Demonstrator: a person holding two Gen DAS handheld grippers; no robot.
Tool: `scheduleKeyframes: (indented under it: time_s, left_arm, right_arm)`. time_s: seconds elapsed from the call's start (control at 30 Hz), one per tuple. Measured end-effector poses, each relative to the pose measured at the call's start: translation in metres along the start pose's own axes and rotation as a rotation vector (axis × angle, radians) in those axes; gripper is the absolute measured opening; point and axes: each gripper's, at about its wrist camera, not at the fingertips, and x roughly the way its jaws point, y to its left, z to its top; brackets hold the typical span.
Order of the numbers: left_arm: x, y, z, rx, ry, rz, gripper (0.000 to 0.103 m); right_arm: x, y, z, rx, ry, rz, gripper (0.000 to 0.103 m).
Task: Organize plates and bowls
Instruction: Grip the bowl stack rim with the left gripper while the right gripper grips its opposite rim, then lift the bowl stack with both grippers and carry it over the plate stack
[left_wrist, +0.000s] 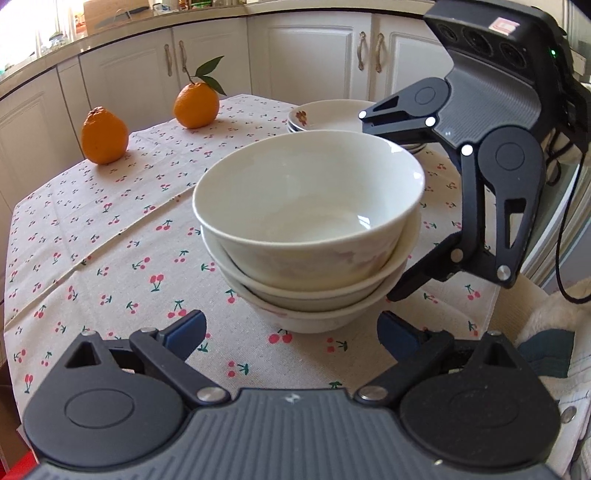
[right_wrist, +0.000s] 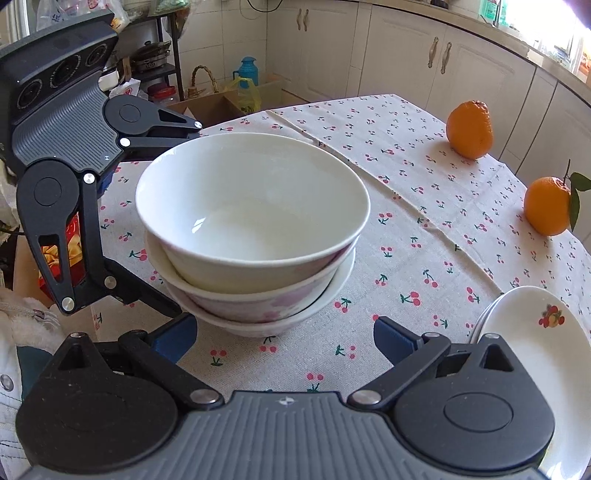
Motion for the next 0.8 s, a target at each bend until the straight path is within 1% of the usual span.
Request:
scheduleKeyframes:
  time_s: [0.2, 0.3, 0.4, 0.5, 0.7, 0.8]
  left_arm:
    - [0.005, 0.007, 0.001, 0.06, 0.017, -0.055, 0.096]
    - [0.007, 0.008, 0.004, 0.102, 0.028, -0.093, 0.092]
    - [0.01, 0.009, 0.009, 0.143, 0.04, -0.123, 0.09]
    - [0.013, 0.012, 0.014, 0.165, 0.046, -0.147, 0.088]
    - [0.015, 0.017, 0.019, 0.204, 0.06, -0.2, 0.086]
    - [0.016, 0.018, 0.02, 0.224, 0.07, -0.215, 0.084]
  right_arm:
    - [-0.001, -0.004, 0.007, -0.047, -0.005, 0.048, 0.103]
    - [-0.001, -0.006, 0.01, -0.078, 0.004, 0.056, 0.103]
    - [0.002, -0.006, 0.013, -0.107, 0.022, 0.069, 0.102]
    - [0.005, -0.006, 0.016, -0.138, 0.042, 0.082, 0.101]
    - [0.007, -0.005, 0.022, -0.199, 0.071, 0.116, 0.098]
    - [0.009, -0.006, 0.025, -0.219, 0.08, 0.132, 0.098]
